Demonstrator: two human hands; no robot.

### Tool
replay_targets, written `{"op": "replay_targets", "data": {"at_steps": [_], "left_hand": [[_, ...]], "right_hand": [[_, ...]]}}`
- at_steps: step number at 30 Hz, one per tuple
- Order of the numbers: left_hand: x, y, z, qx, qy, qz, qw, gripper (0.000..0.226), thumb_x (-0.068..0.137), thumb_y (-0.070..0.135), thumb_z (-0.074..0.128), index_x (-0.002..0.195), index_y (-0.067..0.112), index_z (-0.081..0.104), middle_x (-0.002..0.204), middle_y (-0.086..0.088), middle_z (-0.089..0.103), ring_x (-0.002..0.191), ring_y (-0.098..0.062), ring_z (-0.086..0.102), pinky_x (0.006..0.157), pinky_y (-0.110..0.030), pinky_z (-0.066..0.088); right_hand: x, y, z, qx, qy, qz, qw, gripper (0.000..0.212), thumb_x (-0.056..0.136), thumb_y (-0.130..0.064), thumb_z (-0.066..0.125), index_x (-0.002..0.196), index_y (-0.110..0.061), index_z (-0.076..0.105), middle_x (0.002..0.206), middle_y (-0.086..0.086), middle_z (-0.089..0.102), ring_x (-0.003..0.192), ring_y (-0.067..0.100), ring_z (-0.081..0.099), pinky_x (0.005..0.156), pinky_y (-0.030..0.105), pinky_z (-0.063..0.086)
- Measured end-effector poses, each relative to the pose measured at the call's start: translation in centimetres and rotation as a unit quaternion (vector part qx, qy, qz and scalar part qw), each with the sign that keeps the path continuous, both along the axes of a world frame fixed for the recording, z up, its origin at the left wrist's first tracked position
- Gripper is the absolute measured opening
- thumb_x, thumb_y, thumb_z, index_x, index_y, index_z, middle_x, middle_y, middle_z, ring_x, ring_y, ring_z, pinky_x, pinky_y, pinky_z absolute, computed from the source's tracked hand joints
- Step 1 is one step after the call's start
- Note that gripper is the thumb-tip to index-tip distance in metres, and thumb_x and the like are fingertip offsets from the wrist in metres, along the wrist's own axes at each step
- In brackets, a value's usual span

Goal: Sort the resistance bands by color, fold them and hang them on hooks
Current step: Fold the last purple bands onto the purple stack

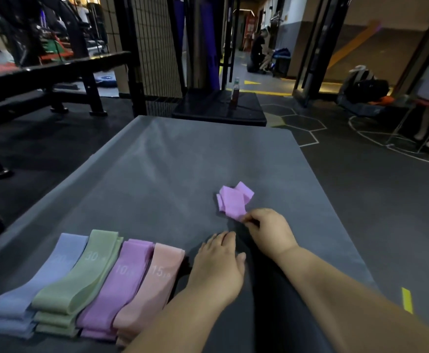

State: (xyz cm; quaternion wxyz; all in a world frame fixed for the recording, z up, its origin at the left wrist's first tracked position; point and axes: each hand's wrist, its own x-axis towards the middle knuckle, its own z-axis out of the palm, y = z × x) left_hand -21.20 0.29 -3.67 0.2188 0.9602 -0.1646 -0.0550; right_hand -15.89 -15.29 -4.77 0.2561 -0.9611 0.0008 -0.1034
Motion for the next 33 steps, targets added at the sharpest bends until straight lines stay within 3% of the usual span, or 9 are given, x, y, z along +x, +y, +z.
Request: {"op": "replay_targets", "data": {"at_steps": [2,5,8,12,18,23,28,30,33], "left_hand": [[-0.7,0.4,0.5,-0.03,-0.001,0.017,0.999,0.057,0.103,0.036,0.035,0.153,0.018,0.015,0.16,-0.002,0.017,0.145,-0.019,0.02,0.115,-0.03,0.019],[-1.6,1.4,1.1,-0.038,-0.009,0.002,0.999,0.066,0.102,0.038,0.038,0.154,0.026,0.001,0.163,0.001,0.0,0.148,-0.019,0.012,0.115,-0.029,0.017],[-2.5,2.4,1.4,0.006,-0.018,-0.082,0.996,0.068,0.1,0.047,0.039,0.153,0.039,-0.004,0.162,0.011,-0.01,0.149,-0.016,-0.001,0.12,-0.032,0.008],[-4.6,2.5,1.5,0.07,-0.01,-0.163,0.984,0.061,0.098,0.056,0.037,0.152,0.043,0.013,0.161,0.018,-0.006,0.149,-0.012,-0.007,0.119,-0.042,0.01],[-7.2,1.7,1.9,0.048,-0.01,-0.172,0.984,0.053,0.098,0.053,0.041,0.147,0.036,0.03,0.156,0.016,0.025,0.146,-0.008,0.01,0.115,-0.031,0.017],[-7.9,1.0,1.8,0.055,0.006,-0.159,0.986,0.053,0.1,0.049,0.038,0.149,0.035,0.025,0.155,0.012,0.029,0.145,-0.01,0.013,0.114,-0.033,0.019],[-7.6,-0.1,1.9,0.052,0.001,-0.13,0.99,0.051,0.1,0.047,0.041,0.147,0.031,0.03,0.153,0.012,0.031,0.143,-0.011,0.019,0.113,-0.033,0.024],[-7.3,-0.6,1.7,0.048,-0.001,-0.118,0.992,0.051,0.099,0.047,0.043,0.146,0.03,0.032,0.151,0.013,0.035,0.141,-0.012,0.024,0.112,-0.033,0.026],[-6.6,-1.4,1.4,0.04,-0.017,-0.091,0.995,0.048,0.097,0.047,0.045,0.141,0.029,0.038,0.146,0.014,0.042,0.135,-0.016,0.034,0.106,-0.033,0.033]], "right_hand": [[-2.0,-0.1,0.6,0.064,0.034,0.001,0.997,0.017,0.091,-0.013,0.062,0.098,-0.025,0.071,0.1,-0.006,0.068,0.096,0.013,0.062,0.085,0.018,0.042],[-6.0,-0.2,1.9,0.144,0.07,0.023,0.987,0.038,0.087,-0.004,0.063,0.094,-0.041,0.057,0.095,-0.014,0.066,0.088,0.006,0.064,0.081,0.015,0.048],[-10.1,-0.5,3.0,0.232,0.113,0.046,0.965,0.043,0.085,0.008,0.058,0.099,-0.032,0.056,0.087,-0.003,0.065,0.077,0.011,0.063,0.071,0.018,0.052],[-14.8,-1.7,3.1,0.274,0.178,0.045,0.944,0.035,0.085,0.009,0.057,0.099,-0.022,0.062,0.08,0.0,0.061,0.07,0.011,0.059,0.068,0.023,0.049],[-19.5,-3.7,2.9,0.166,0.201,0.003,0.966,0.033,0.084,-0.002,0.06,0.088,-0.034,0.064,0.078,-0.008,0.061,0.072,0.008,0.056,0.071,0.021,0.049],[-20.7,-5.3,3.9,0.055,0.199,-0.024,0.978,0.035,0.084,-0.009,0.052,0.081,-0.043,0.06,0.077,-0.011,0.06,0.071,0.001,0.054,0.068,0.011,0.042],[-19.9,-6.6,4.5,0.039,0.217,-0.046,0.974,0.019,0.094,-0.033,0.051,0.084,-0.027,0.066,0.087,-0.012,0.065,0.085,0.01,0.059,0.078,0.026,0.045],[-19.3,-7.0,4.1,0.027,0.179,-0.076,0.981,0.024,0.09,-0.046,0.057,0.078,-0.026,0.064,0.087,-0.009,0.065,0.08,0.007,0.059,0.072,0.026,0.045],[-18.5,-7.0,3.7,0.03,0.122,-0.101,0.987,0.018,0.084,-0.045,0.065,0.075,-0.031,0.057,0.095,-0.009,0.06,0.078,0.001,0.056,0.07,0.022,0.041]]}}
